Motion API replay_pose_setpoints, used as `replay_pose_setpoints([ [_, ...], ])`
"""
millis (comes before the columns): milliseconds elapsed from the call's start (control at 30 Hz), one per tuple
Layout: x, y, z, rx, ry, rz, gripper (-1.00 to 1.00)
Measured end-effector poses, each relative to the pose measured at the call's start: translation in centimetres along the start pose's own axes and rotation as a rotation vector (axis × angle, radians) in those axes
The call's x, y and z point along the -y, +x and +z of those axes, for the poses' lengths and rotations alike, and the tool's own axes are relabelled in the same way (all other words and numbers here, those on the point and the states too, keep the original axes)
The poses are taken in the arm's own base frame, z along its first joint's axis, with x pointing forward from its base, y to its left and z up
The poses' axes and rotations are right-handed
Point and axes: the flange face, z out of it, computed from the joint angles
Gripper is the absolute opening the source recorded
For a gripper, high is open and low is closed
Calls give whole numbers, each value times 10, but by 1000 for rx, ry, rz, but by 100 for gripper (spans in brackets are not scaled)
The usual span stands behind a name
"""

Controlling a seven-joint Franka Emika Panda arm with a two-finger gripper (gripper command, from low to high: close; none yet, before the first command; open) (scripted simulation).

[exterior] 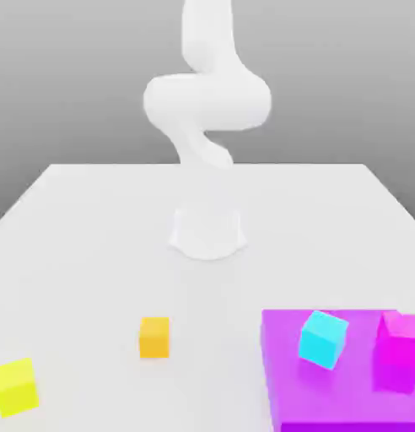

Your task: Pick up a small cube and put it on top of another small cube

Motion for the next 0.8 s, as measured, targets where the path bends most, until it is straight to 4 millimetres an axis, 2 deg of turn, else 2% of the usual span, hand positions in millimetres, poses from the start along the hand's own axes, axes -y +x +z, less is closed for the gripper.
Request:
replay_pose_setpoints([
  [100, -28, -8, 77, 65, -89, -12, 0],
  [200, -64, -23, 145, 134, -172, -21, 0],
  [300, -107, -46, 204, 208, -251, -29, 0],
  [400, -157, -78, 254, 289, -327, -34, 0],
  [500, -214, -119, 294, 383, -402, -36, 0],
  [600, -275, -168, 319, 486, -473, -31, 0],
  [667, -293, -188, 331, 517, -491, -34, 0],
  [800, -313, -206, 356, 525, -498, -33, 0],
])
